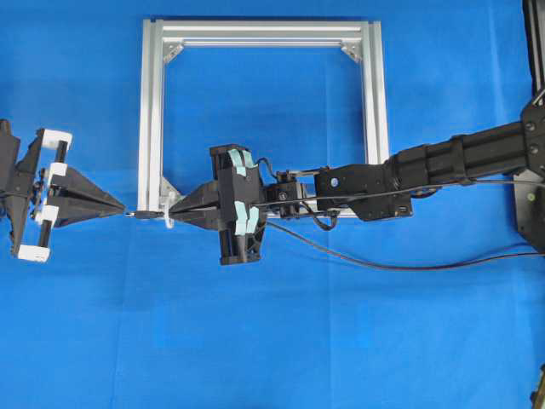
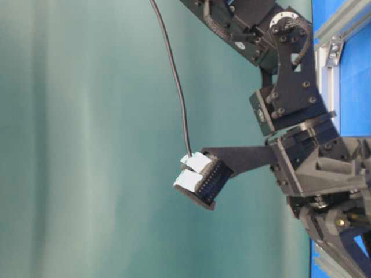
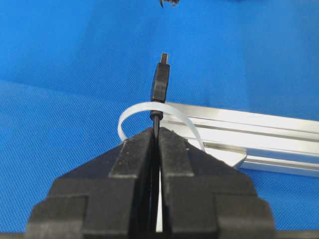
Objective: Insert the wire through the string loop located on the left side.
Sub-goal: 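Open the left gripper and position it around the cable plug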
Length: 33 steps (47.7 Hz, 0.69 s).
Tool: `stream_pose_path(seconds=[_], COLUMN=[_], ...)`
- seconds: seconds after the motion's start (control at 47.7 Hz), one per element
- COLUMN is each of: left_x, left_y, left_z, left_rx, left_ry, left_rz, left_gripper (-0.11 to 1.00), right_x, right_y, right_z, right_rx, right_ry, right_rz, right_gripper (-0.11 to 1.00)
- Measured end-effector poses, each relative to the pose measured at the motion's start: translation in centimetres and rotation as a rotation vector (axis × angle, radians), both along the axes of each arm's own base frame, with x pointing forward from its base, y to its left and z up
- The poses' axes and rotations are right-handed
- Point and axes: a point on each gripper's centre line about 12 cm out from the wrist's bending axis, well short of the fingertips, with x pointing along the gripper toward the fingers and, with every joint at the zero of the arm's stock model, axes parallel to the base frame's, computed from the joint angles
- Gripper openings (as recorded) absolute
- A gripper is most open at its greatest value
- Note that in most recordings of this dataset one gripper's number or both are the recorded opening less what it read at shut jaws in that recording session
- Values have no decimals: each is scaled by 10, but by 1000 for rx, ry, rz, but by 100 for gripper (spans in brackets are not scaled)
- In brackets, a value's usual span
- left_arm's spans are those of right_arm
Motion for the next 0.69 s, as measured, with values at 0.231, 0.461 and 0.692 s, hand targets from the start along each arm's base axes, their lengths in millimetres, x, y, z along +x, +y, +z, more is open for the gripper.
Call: stream_pose_path(seconds=[0.231,0.461,0.692], left_x=[0,0,4], left_y=[0,0,-1], left_z=[-1,-1,0], left_rx=[-1,-8,-8], left_ry=[5,7,7], left_rz=[0,2,2], left_gripper=[11,78,89], right_x=[0,0,0], right_y=[0,0,0], right_z=[0,0,0], right_rx=[0,0,0], right_ry=[0,2,0], right_rz=[0,0,0], right_gripper=[0,0,0])
